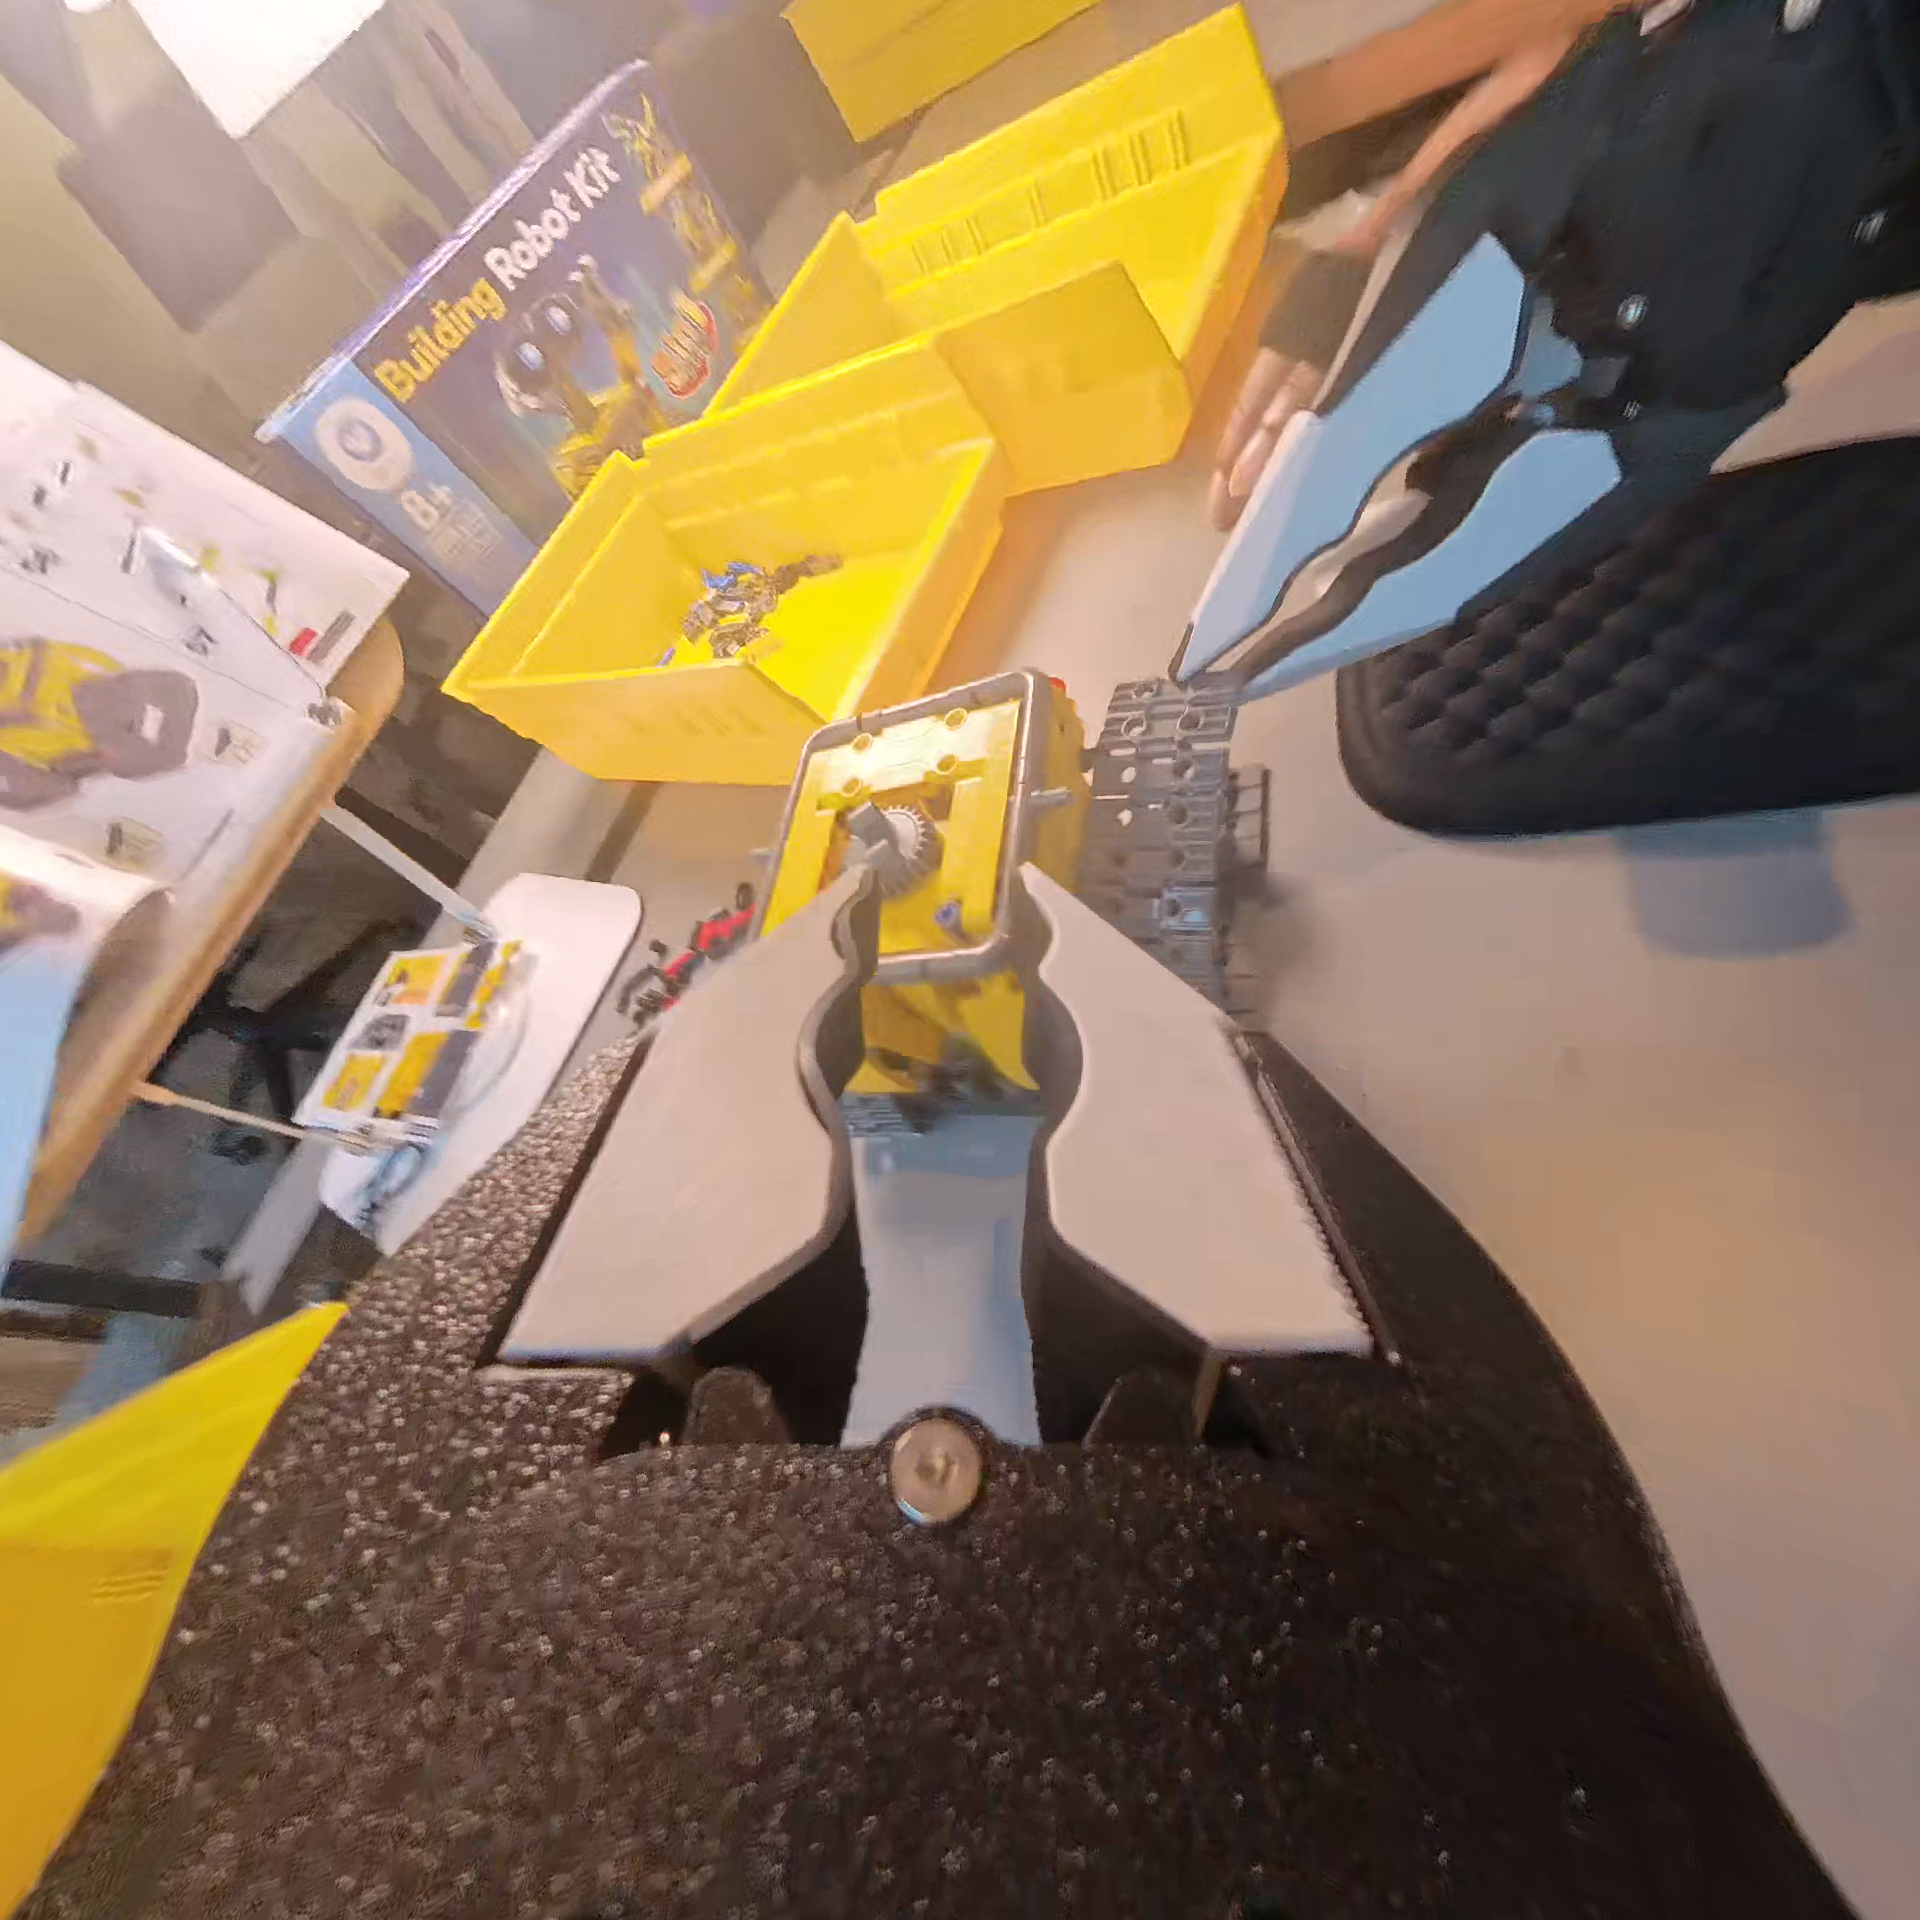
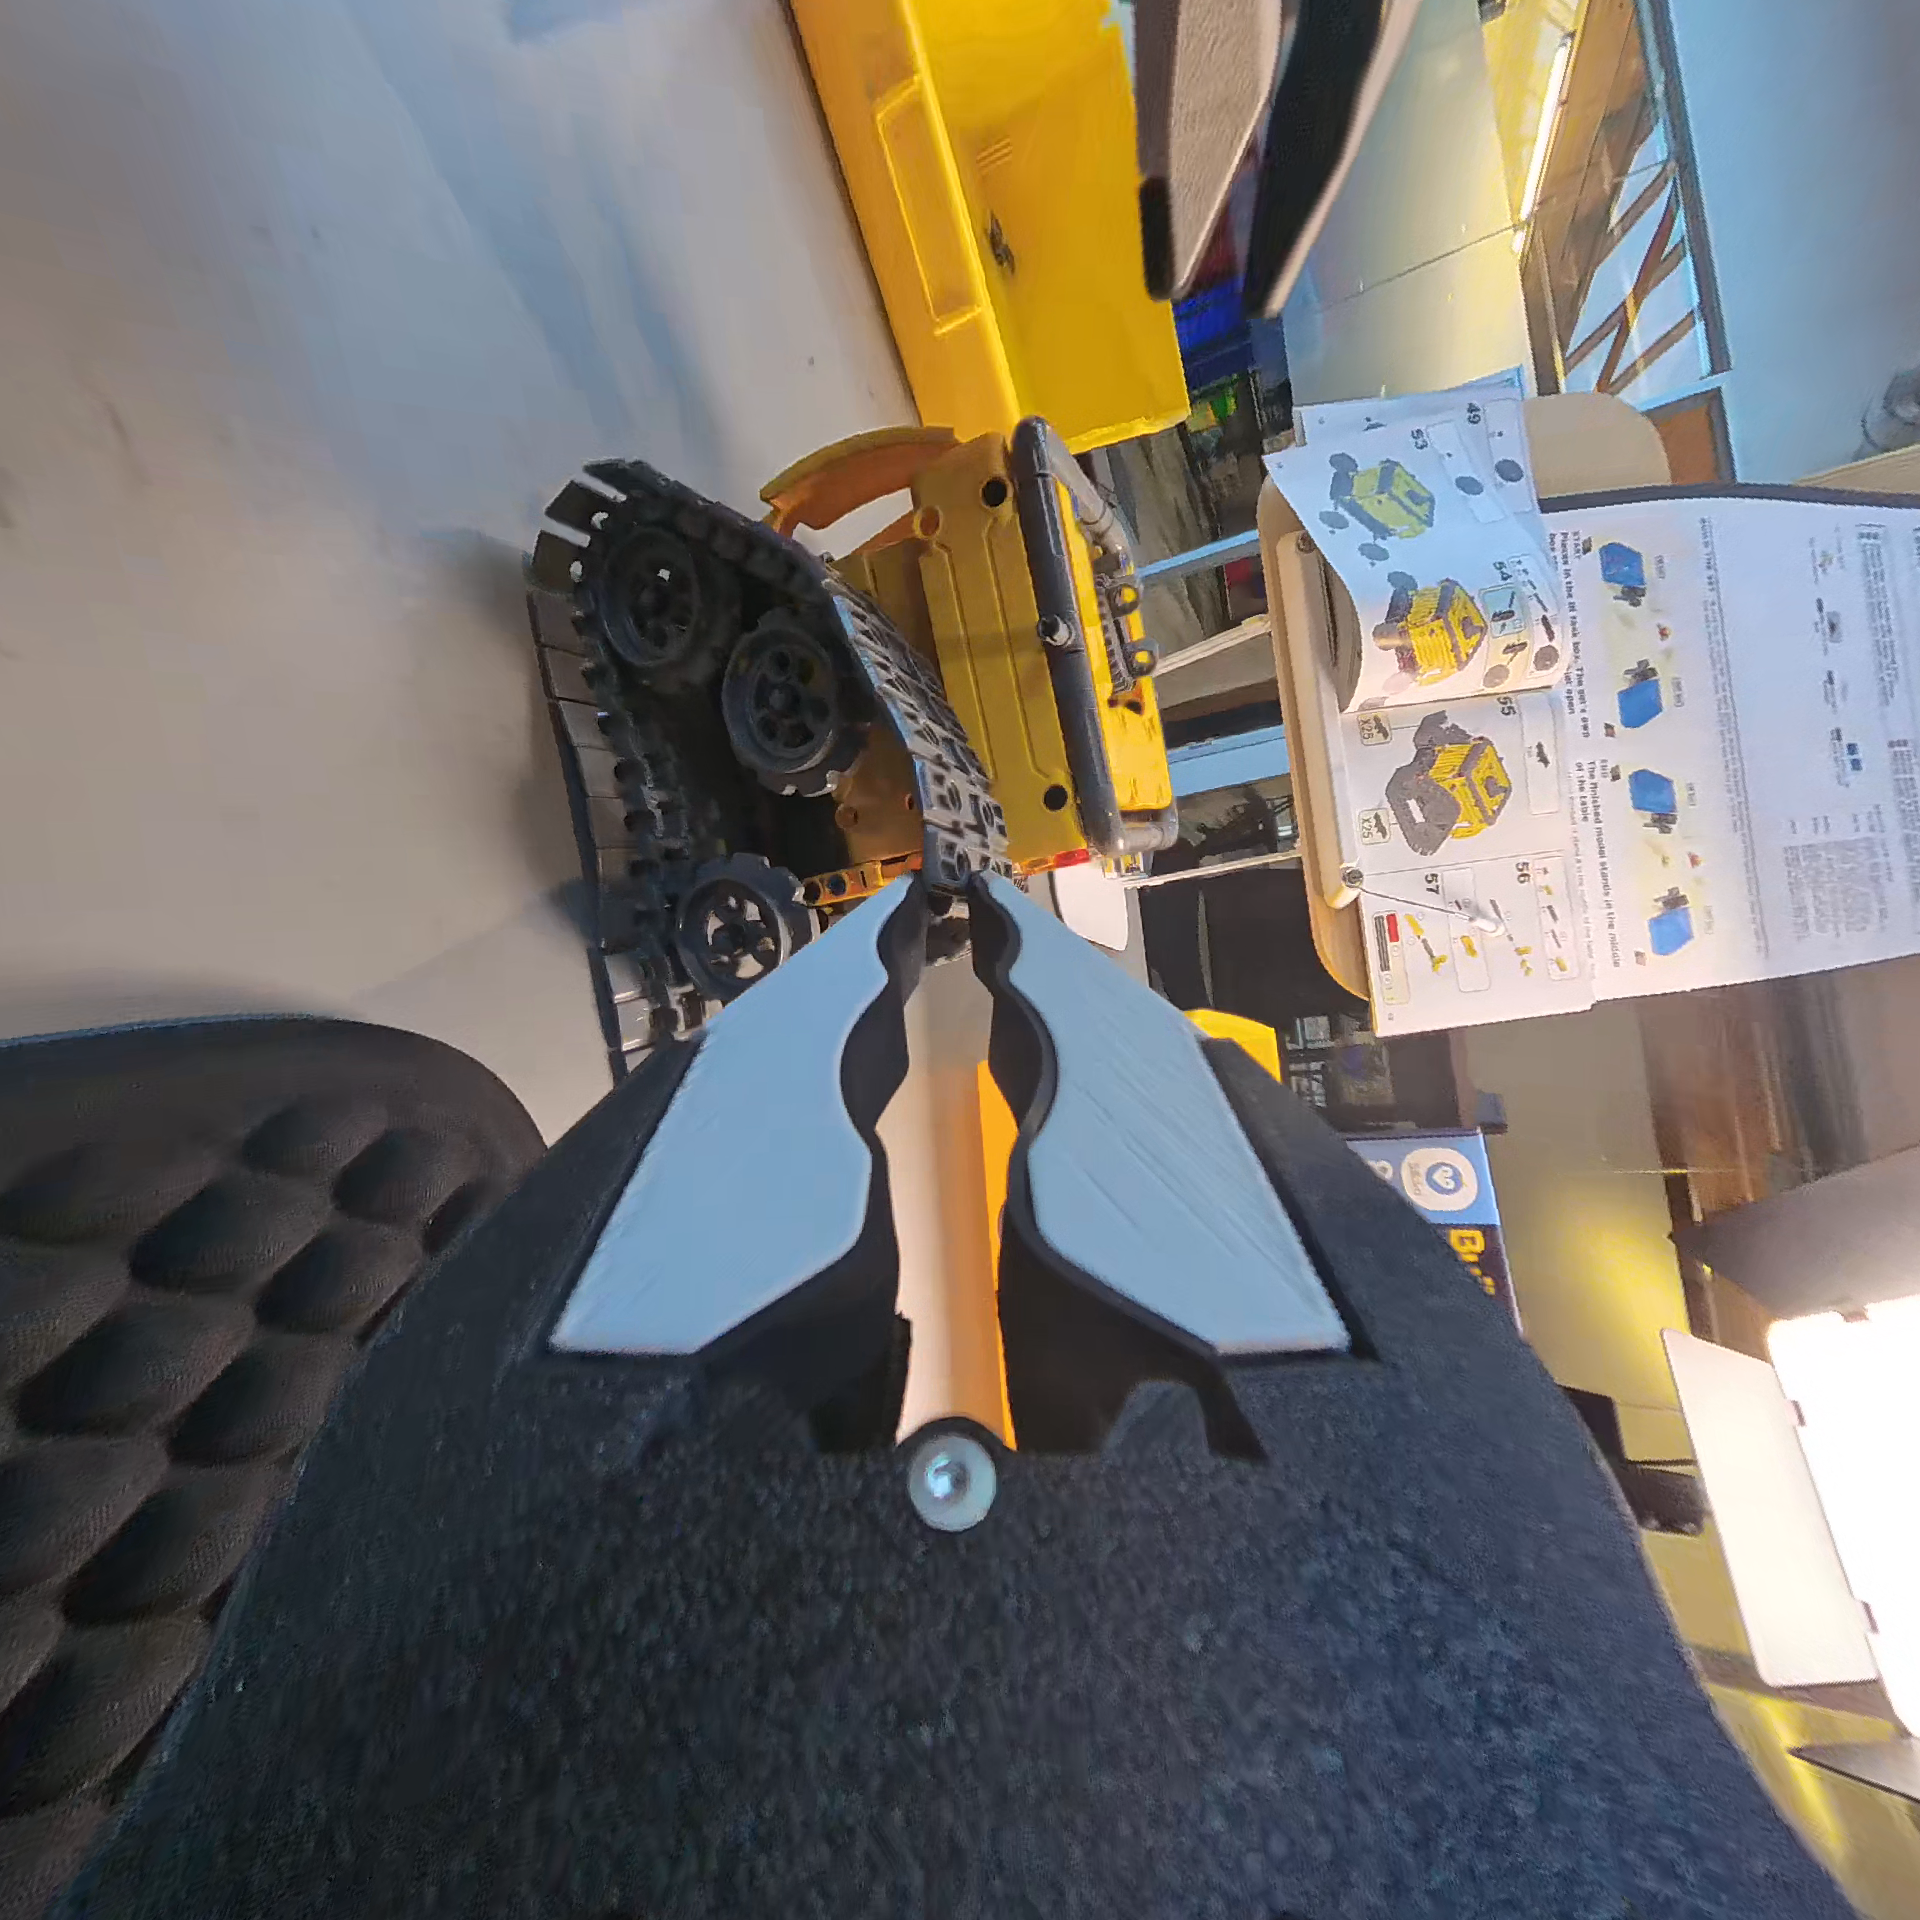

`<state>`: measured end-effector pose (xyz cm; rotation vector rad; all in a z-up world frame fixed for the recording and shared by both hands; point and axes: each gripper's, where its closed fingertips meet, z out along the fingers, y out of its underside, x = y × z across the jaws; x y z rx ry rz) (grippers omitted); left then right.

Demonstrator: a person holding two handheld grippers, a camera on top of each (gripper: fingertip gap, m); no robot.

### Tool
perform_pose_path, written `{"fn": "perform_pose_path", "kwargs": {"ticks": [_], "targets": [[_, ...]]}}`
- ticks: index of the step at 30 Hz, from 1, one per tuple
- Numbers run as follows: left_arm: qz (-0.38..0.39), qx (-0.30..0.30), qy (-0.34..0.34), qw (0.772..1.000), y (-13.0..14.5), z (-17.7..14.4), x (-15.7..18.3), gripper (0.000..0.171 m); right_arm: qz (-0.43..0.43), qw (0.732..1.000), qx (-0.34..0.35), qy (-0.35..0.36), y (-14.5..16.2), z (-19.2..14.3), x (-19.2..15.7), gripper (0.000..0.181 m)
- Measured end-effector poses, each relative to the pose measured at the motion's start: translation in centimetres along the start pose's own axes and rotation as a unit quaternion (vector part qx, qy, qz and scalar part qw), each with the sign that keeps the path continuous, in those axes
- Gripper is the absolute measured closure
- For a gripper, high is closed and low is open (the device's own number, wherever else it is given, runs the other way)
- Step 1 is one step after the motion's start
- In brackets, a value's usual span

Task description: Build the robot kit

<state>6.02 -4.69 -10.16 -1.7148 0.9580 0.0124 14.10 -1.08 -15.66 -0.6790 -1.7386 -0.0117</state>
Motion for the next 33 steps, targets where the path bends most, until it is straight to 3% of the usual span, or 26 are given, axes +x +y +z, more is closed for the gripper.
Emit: {"fn": "perform_pose_path", "kwargs": {"ticks": [2, 6, 18, 33], "targets": [[0.045, -0.039, 0.017, 0.998, 0.5, 1.3, 0.0, 0.137, 0.006, 1.0, 0.002, -0.01, 0.1, -0.1, 0.0, 0.174], [0.101, -0.096, 0.052, 0.989, 2.8, 3.9, 1.4, 0.143, 0.009, 1.0, 0.006, -0.021, 0.4, -0.6, 0.0, 0.174], [0.117, -0.105, 0.066, 0.985, 3.0, 3.9, 1.6, 0.143, 0.028, 0.997, 0.006, -0.076, 1.4, -0.7, -0.1, 0.174], [0.161, -0.154, 0.111, 0.969, 2.5, 3.7, 1.4, 0.144, 0.068, 0.996, 0.004, -0.066, 1.7, -0.8, 0.0, 0.174]]}}
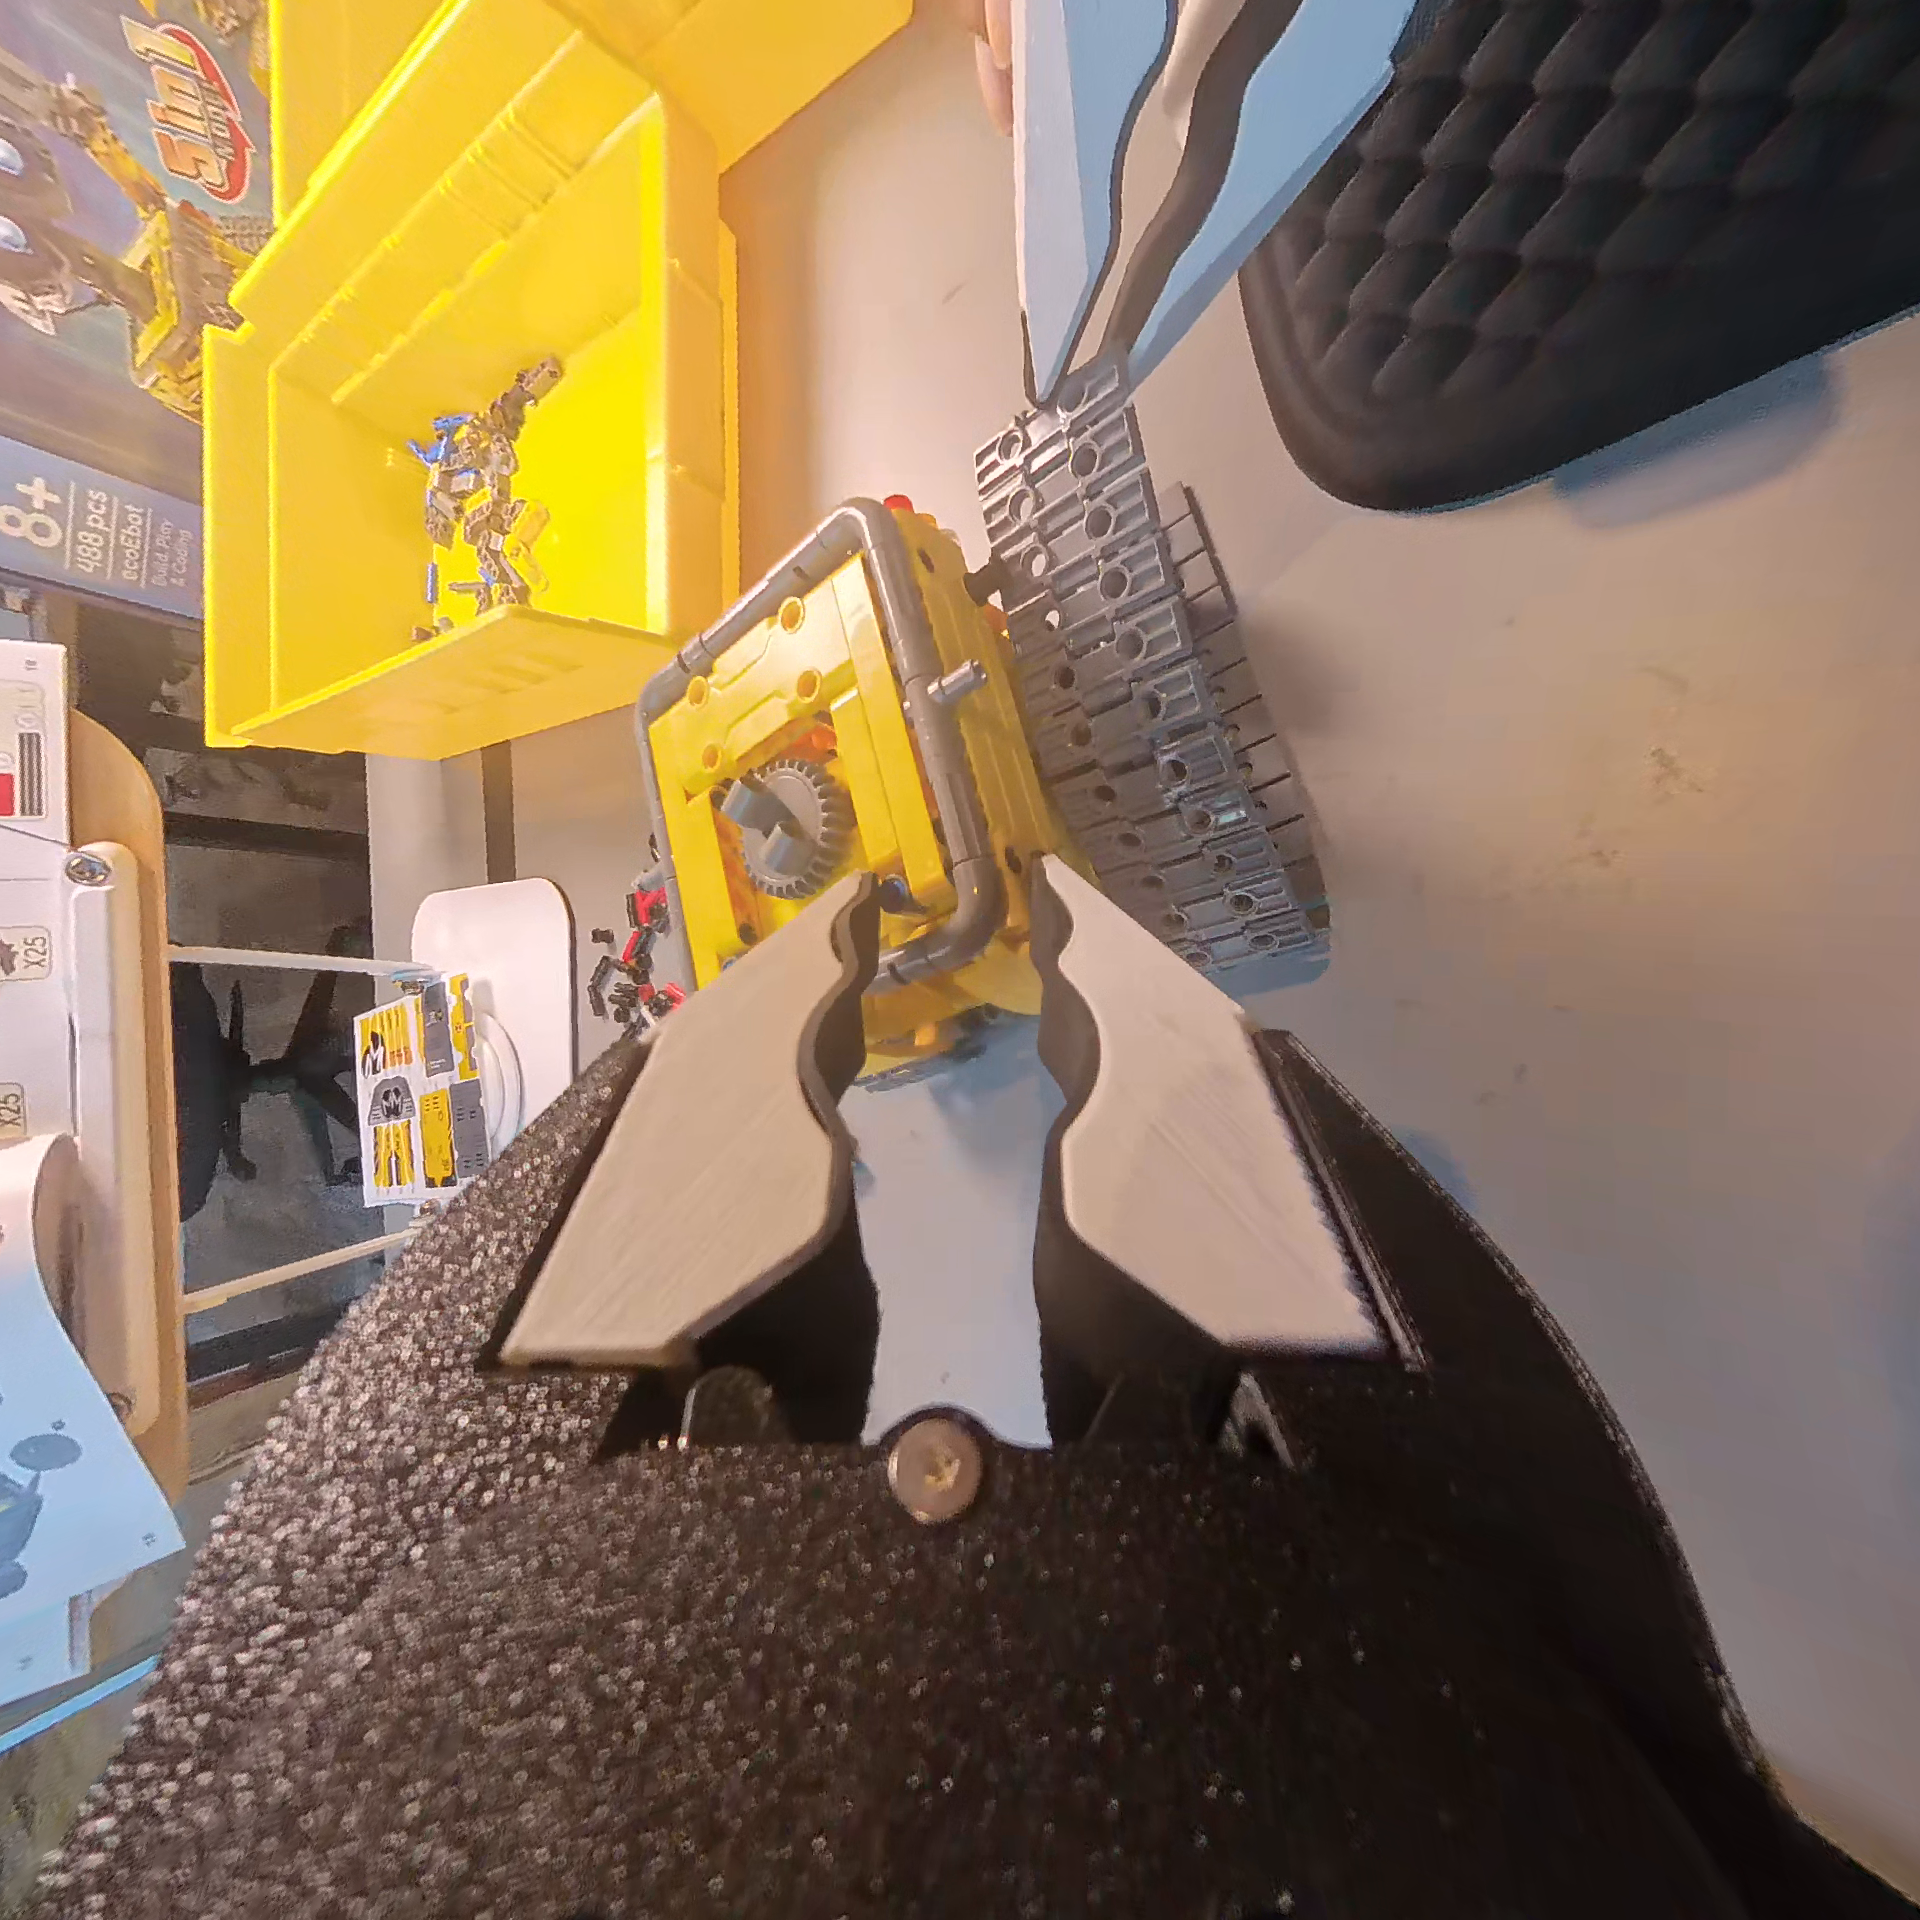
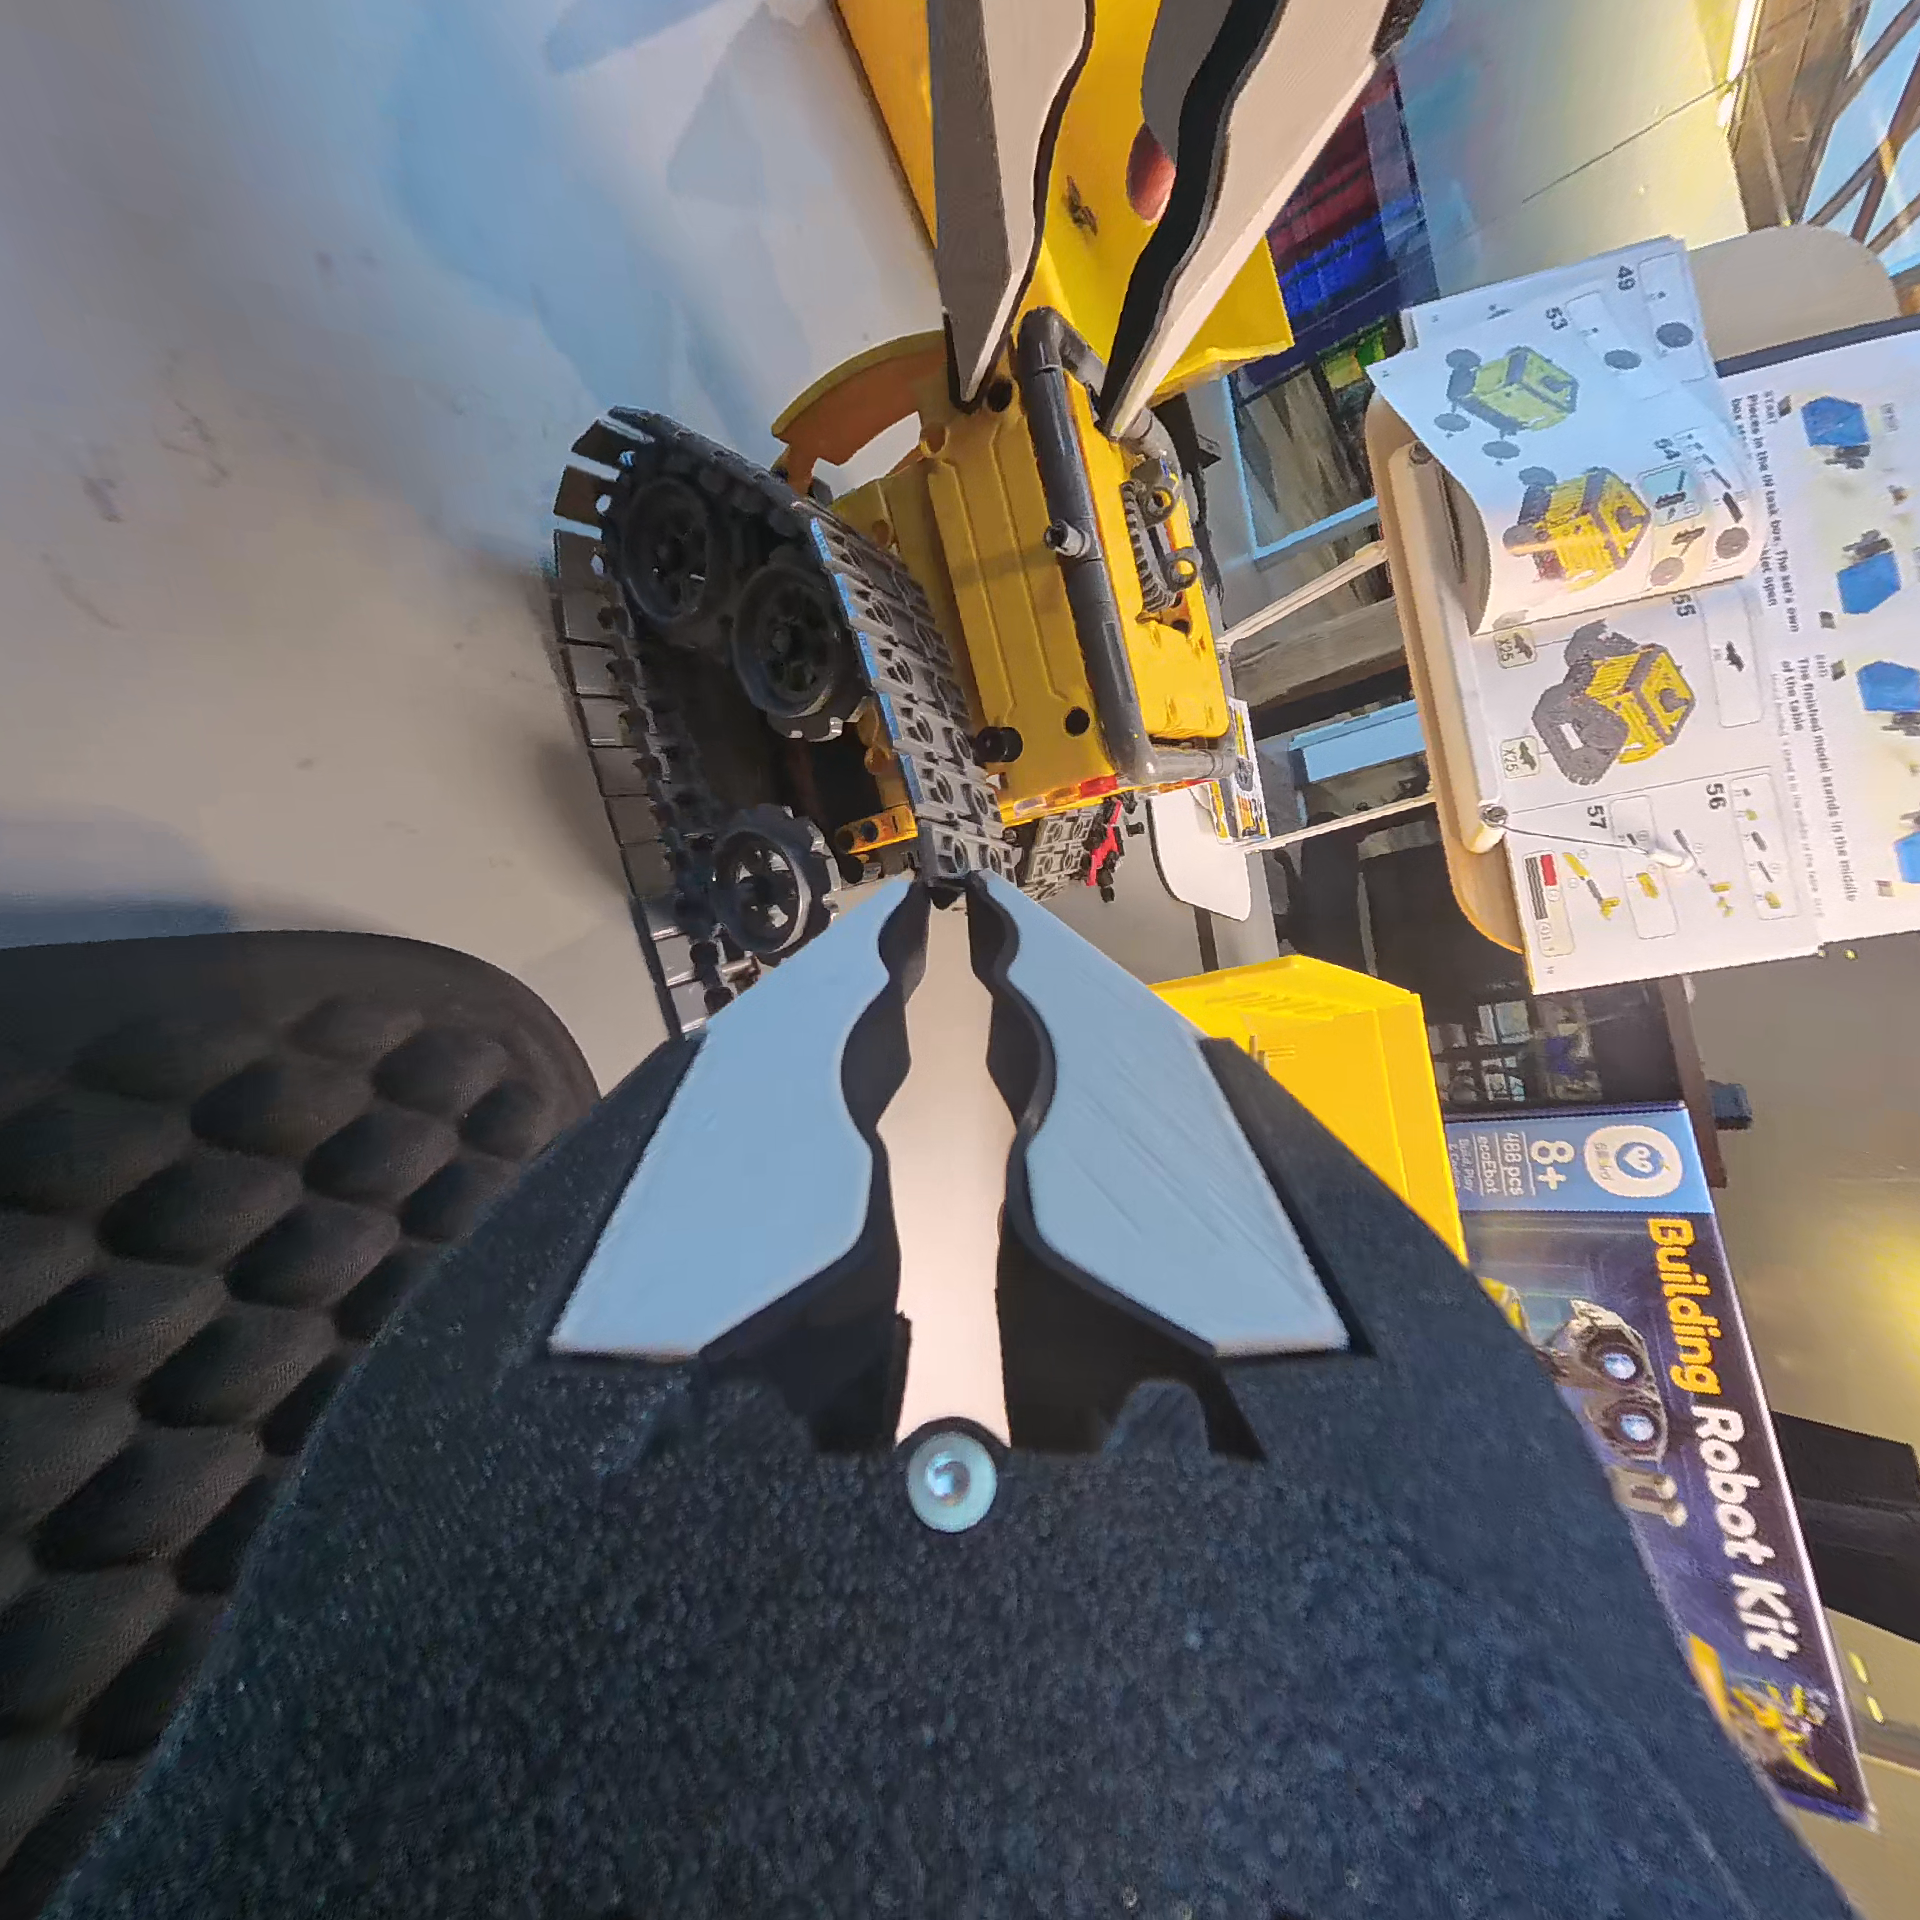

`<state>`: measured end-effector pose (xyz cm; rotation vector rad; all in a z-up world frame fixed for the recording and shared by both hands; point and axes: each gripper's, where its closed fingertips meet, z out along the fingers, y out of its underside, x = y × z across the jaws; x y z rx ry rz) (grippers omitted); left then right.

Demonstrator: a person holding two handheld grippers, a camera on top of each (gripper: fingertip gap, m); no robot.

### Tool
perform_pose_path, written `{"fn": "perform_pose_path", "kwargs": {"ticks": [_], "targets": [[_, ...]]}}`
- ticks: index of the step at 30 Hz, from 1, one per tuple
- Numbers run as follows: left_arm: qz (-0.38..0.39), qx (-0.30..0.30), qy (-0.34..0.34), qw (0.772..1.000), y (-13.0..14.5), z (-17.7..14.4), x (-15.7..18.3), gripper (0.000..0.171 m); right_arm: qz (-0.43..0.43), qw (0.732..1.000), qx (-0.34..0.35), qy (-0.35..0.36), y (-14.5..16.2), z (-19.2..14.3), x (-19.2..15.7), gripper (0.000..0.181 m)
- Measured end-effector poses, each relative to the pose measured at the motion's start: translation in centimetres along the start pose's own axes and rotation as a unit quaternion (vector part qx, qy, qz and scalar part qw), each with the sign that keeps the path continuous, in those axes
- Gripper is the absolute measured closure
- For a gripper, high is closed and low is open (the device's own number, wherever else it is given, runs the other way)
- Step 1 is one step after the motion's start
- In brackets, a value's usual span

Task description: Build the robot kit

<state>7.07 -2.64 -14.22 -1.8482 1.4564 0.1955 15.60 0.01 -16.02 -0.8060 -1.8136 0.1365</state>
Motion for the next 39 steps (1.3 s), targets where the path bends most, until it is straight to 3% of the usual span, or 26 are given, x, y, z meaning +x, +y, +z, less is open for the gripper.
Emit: {"fn": "perform_pose_path", "kwargs": {"ticks": [6, 13, 23, 29, 31, 35, 39], "targets": [[0.004, -0.025, 0.012, 1.0, -0.4, 0.1, -0.3, 0.144, 0.022, 1.0, 0.003, 0.007, 1.1, 0.0, 0.0, 0.174], [-0.002, -0.025, 0.001, 1.0, -0.9, 1.1, 0.1, 0.144, 0.047, 0.998, -0.044, -0.002, 5.3, 0.5, -1.3, 0.174], [0.001, -0.025, -0.001, 1.0, -1.2, 1.4, 0.0, 0.144, 0.068, 0.997, -0.042, -0.017, 6.4, 1.2, -2.3, 0.174], [0.02, -0.04, -0.002, 0.999, -1.5, 1.6, -0.2, 0.144, 0.053, 0.993, -0.099, -0.03, 8.8, 2.2, -3.2, 0.181], [0.023, -0.041, -0.005, 0.999, -1.6, 1.8, -0.3, 0.144, 0.074, 0.993, -0.08, -0.038, 8.3, 2.1, -3.2, 0.18], [0.024, -0.037, -0.011, 0.999, -1.6, 1.9, -0.4, 0.144, 0.104, 0.989, -0.086, -0.06, 8.9, 1.1, -3.0, 0.16], [0.014, -0.025, -0.013, 1.0, -1.4, 1.6, -0.2, 0.146, 0.166, 0.982, -0.03, -0.088, 6.2, 0.5, -2.3, 0.131]]}}
